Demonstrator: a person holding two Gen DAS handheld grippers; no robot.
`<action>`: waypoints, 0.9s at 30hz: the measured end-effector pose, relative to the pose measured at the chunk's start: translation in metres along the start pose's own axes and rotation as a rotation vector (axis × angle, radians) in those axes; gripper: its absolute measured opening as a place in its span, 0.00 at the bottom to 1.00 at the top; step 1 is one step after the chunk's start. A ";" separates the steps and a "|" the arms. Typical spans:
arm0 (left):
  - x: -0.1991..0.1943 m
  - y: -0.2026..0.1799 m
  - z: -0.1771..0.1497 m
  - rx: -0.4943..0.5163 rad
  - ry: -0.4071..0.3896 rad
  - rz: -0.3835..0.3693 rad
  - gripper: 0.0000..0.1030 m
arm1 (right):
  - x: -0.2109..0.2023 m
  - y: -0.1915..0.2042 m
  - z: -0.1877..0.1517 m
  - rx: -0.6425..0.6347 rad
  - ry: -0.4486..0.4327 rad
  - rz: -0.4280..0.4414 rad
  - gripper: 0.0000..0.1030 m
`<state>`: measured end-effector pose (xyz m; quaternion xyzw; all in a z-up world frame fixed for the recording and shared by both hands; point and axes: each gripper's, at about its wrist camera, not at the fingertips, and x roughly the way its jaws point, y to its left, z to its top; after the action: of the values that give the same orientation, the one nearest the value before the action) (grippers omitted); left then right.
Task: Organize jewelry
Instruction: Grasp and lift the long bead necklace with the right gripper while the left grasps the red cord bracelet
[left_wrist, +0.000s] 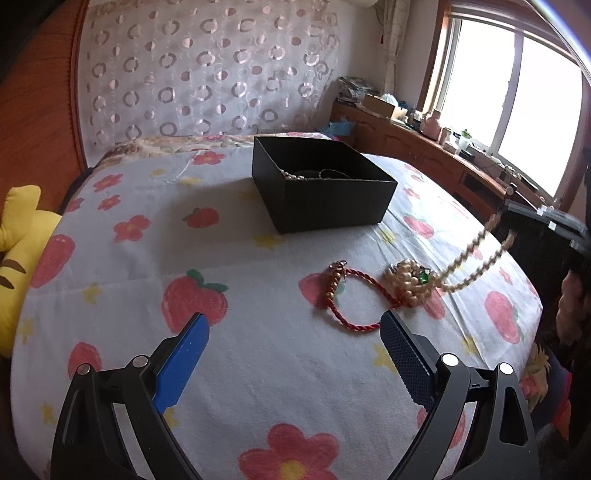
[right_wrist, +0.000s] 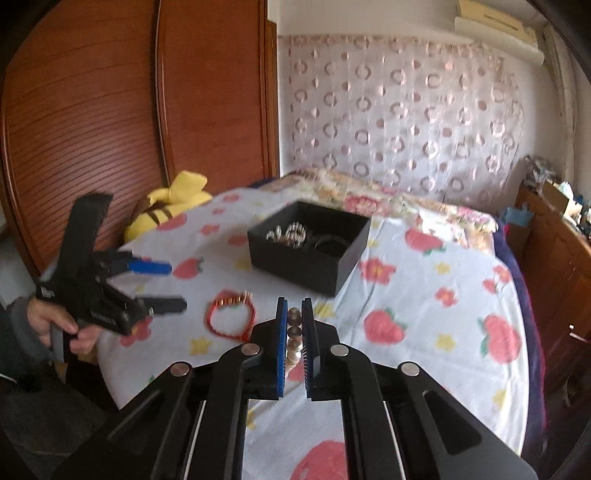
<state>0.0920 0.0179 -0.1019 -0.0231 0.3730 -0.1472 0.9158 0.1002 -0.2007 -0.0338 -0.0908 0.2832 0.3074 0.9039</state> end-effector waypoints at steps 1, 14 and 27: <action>0.000 -0.001 0.000 0.003 0.000 0.000 0.87 | -0.004 -0.001 0.004 0.001 -0.014 -0.001 0.08; 0.002 -0.005 0.003 0.012 0.000 -0.002 0.87 | -0.040 0.003 0.046 -0.047 -0.161 -0.049 0.08; 0.011 -0.016 0.010 0.036 0.030 -0.033 0.74 | -0.079 0.002 0.074 -0.079 -0.273 -0.108 0.08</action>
<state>0.1026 -0.0010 -0.1000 -0.0103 0.3835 -0.1693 0.9078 0.0815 -0.2143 0.0725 -0.0989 0.1399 0.2786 0.9450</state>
